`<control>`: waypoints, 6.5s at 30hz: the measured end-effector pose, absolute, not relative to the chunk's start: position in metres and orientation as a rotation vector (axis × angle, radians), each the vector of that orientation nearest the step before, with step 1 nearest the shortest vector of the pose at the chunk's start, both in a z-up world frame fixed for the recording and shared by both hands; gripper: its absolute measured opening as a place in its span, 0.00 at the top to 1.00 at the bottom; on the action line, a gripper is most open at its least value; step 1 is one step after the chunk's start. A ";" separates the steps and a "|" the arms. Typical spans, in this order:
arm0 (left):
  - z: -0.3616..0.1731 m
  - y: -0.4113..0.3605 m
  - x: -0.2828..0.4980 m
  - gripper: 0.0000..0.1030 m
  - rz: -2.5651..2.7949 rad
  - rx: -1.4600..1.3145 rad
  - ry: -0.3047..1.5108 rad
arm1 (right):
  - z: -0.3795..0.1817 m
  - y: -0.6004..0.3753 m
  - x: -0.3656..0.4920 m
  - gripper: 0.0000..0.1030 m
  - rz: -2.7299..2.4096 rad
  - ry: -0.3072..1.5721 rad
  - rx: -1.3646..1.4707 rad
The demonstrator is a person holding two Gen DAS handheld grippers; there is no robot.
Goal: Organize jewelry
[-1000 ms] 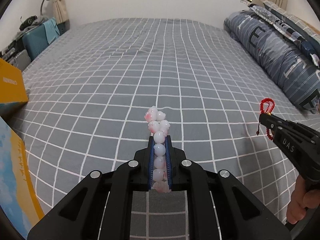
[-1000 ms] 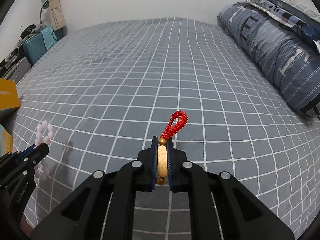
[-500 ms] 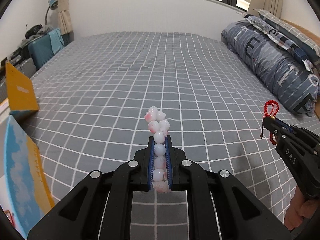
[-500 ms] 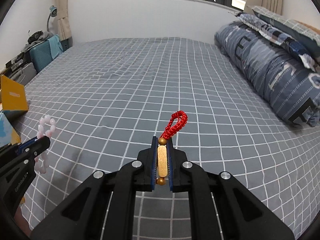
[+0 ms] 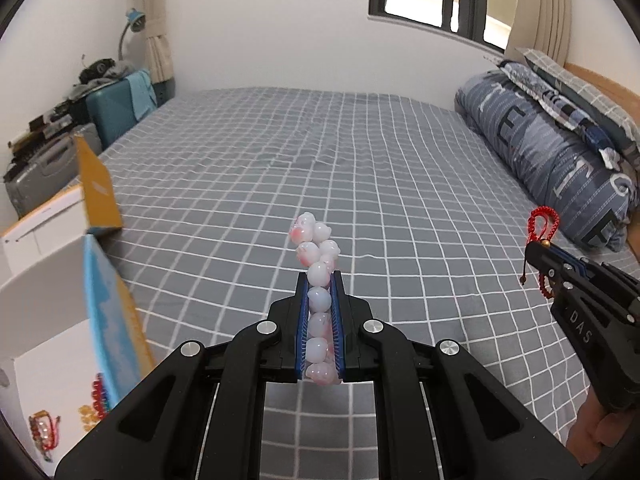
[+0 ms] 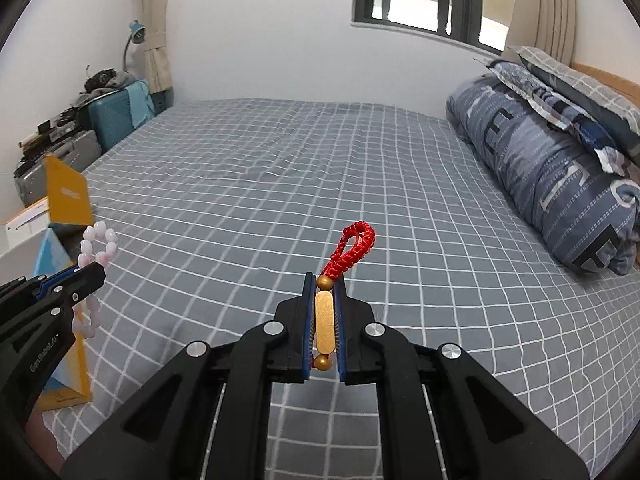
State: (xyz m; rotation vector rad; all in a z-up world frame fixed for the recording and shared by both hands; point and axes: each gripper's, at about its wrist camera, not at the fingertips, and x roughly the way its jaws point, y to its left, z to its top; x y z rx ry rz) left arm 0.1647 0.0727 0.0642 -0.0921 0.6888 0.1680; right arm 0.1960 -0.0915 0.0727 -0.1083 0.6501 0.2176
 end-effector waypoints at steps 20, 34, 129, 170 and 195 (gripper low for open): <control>0.113 0.207 0.029 0.90 0.426 -0.186 0.621 | 0.125 0.062 0.112 0.92 0.480 0.579 -0.135; 0.072 0.328 -0.045 0.90 0.686 -0.300 0.724 | 0.095 0.216 0.061 0.92 0.742 0.664 -0.271; 0.041 0.237 -0.150 0.08 0.701 -0.235 0.699 | 0.048 0.099 -0.023 0.09 0.700 0.619 -0.233; 0.037 0.241 -0.149 0.05 0.660 -0.297 0.698 | 0.044 0.102 -0.023 0.09 0.719 0.625 -0.250; 0.037 0.249 -0.151 0.05 0.712 -0.303 0.691 | 0.043 0.101 -0.020 0.09 0.740 0.636 -0.222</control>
